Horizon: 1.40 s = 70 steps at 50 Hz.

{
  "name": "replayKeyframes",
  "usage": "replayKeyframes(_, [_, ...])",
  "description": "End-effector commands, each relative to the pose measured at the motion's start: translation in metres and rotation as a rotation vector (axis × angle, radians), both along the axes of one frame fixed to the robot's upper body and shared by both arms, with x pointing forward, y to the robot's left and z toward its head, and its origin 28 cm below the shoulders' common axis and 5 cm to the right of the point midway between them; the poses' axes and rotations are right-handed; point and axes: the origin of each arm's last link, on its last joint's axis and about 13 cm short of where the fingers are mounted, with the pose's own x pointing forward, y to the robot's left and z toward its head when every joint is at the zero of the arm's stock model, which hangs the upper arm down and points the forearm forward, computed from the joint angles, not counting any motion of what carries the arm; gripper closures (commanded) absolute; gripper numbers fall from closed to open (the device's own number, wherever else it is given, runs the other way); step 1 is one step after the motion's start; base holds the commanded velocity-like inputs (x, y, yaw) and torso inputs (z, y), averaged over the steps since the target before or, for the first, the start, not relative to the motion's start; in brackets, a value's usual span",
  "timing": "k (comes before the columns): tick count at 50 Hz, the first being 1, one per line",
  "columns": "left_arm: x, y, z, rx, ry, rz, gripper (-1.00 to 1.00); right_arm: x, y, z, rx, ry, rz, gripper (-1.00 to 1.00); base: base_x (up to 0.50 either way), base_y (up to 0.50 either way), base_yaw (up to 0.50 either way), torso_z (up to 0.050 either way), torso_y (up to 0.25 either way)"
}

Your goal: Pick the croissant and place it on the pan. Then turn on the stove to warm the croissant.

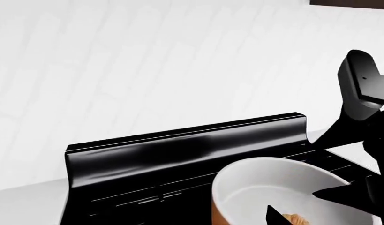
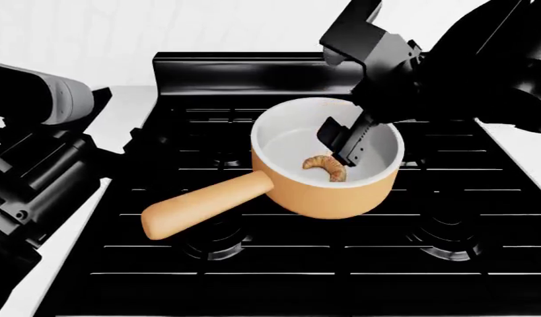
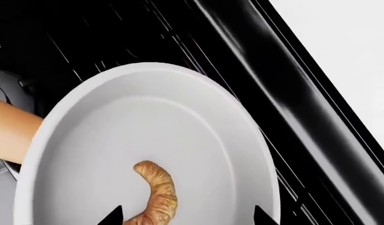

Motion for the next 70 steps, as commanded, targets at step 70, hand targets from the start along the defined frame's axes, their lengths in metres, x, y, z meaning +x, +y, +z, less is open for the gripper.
replayKeyframes(70, [0.002,0.001,-0.007,-0.044,-0.002,-0.003,-1.00,-0.136,-0.015,-0.045,0.627,-0.550,-0.346,-1.00,0.00,0.00,0.00,0.000,0.000])
